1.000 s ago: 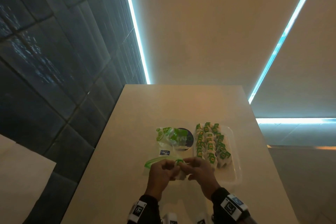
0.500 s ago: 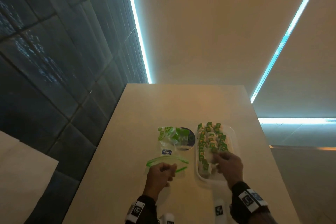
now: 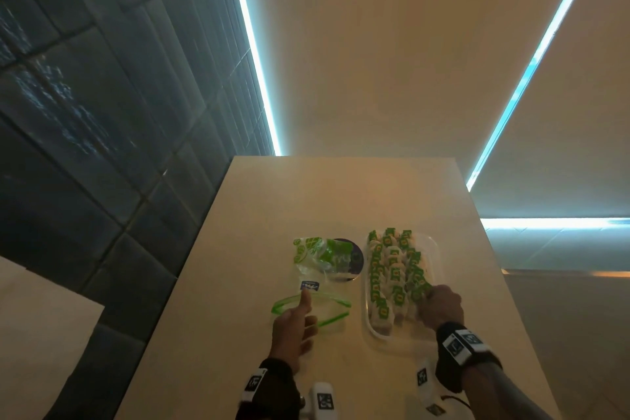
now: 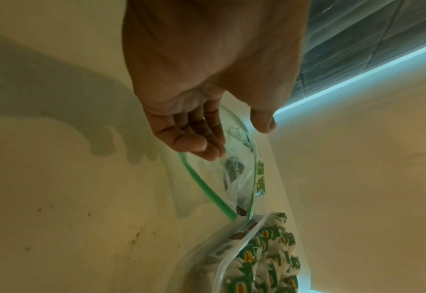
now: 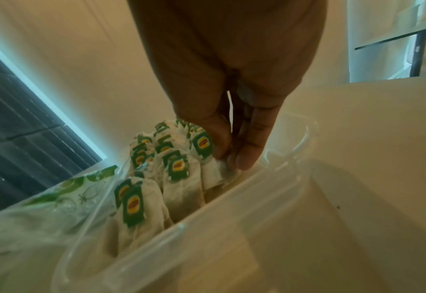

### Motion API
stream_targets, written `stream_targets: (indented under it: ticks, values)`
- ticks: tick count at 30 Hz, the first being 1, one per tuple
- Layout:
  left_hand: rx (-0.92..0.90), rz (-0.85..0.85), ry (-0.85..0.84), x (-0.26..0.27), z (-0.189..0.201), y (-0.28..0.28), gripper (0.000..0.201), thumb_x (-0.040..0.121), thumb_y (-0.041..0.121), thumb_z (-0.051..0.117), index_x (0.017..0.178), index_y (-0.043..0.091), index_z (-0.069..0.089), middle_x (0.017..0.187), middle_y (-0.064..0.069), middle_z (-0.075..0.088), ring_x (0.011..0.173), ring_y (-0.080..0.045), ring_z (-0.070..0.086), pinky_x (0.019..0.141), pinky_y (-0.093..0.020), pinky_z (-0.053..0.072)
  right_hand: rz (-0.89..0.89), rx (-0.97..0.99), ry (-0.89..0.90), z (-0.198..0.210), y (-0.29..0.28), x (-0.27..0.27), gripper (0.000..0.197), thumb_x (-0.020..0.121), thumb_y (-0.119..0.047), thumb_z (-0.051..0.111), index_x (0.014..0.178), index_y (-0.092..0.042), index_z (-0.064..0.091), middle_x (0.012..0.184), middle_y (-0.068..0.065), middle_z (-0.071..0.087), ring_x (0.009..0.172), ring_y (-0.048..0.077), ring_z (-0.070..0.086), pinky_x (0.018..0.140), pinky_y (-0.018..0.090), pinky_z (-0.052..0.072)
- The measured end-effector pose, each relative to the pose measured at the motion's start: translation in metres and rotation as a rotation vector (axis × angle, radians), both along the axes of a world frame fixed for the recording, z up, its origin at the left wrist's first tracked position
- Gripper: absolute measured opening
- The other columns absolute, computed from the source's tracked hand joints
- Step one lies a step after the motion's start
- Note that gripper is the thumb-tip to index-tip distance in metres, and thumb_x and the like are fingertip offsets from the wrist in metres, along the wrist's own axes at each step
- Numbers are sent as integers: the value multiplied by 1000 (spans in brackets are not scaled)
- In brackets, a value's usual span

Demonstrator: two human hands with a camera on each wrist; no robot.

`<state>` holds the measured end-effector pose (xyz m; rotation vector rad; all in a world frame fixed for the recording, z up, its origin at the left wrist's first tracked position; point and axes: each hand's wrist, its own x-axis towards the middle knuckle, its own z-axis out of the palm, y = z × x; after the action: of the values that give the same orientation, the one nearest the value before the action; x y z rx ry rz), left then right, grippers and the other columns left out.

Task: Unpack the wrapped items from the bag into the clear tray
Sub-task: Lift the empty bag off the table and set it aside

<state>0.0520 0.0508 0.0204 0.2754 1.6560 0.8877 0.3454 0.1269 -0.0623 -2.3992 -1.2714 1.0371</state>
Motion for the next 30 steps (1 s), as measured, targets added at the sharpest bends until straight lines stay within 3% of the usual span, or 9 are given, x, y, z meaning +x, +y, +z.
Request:
stream_targets:
  ticks: [6, 10, 13, 15, 19, 22, 24, 26, 30]
  values:
    - [61, 142, -161, 2, -16, 5, 33, 88, 34, 68, 107, 7, 66, 102, -11, 68, 85, -22, 62, 63, -29, 45, 41, 65, -69, 33, -20, -16, 33, 77, -19, 69, 101, -10, 49, 101, 17, 63, 89, 39, 65, 77, 46, 57]
    - [167, 212, -273, -1, -19, 7, 12, 93, 17, 59, 99, 8, 63, 105, -17, 67, 90, -25, 64, 73, -36, 50, 81, 307, -1, 61, -33, -32, 34, 78, -14, 74, 104, -10, 52, 101, 13, 65, 86, 30, 65, 72, 47, 58]
    - [270, 197, -316, -4, -12, 8, 11, 98, 12, 49, 95, 8, 59, 111, -22, 68, 98, -32, 66, 85, -47, 51, 107, 302, 243, 93, -40, -67, 23, 86, -21, 71, 102, -8, 61, 95, 10, 70, 72, 17, 68, 62, 31, 60]
    - [341, 179, -348, -6, -1, 7, 15, 99, 9, 46, 88, 10, 56, 114, -22, 68, 104, -36, 67, 91, -53, 49, 26, 130, 546, 108, -44, -92, 37, 86, -29, 71, 103, 2, 61, 89, 17, 69, 64, 20, 65, 60, 33, 59]
    - [464, 152, -414, -8, 25, 0, 19, 98, 6, 44, 82, 13, 52, 116, -19, 68, 107, -39, 65, 90, -57, 47, -107, -200, 945, 117, -50, -124, 60, 82, -53, 68, 113, -4, 51, 112, 25, 61, 94, 36, 66, 80, 46, 59]
    - [501, 116, -351, -5, 44, -5, 9, 98, 7, 44, 91, 9, 50, 111, -21, 69, 102, -41, 67, 88, -56, 48, -121, -186, 1154, 112, -47, -141, 55, 88, -52, 62, 118, -7, 57, 119, 24, 61, 105, 37, 64, 86, 47, 57]
    - [502, 89, -224, -3, 50, -7, 7, 99, 8, 46, 95, 4, 51, 102, -24, 70, 92, -42, 70, 78, -49, 56, -171, -66, 1202, 117, -44, -148, 36, 95, -35, 58, 110, -2, 61, 105, 22, 66, 91, 31, 67, 79, 43, 57]
    - [493, 80, -94, -3, 53, -8, 13, 100, 11, 45, 97, -1, 50, 90, -25, 69, 83, -42, 70, 68, -43, 58, -242, 60, 1181, 119, -40, -149, 22, 97, -20, 56, 99, 1, 62, 89, 20, 66, 76, 27, 66, 69, 39, 56]
    - [430, 20, 74, -11, 53, -17, 14, 97, 9, 53, 100, -4, 50, 84, -25, 70, 77, -37, 71, 68, -44, 60, -262, 151, 1070, 120, -35, -142, 13, 96, -10, 54, 93, 1, 60, 82, 18, 65, 73, 26, 64, 64, 37, 55]
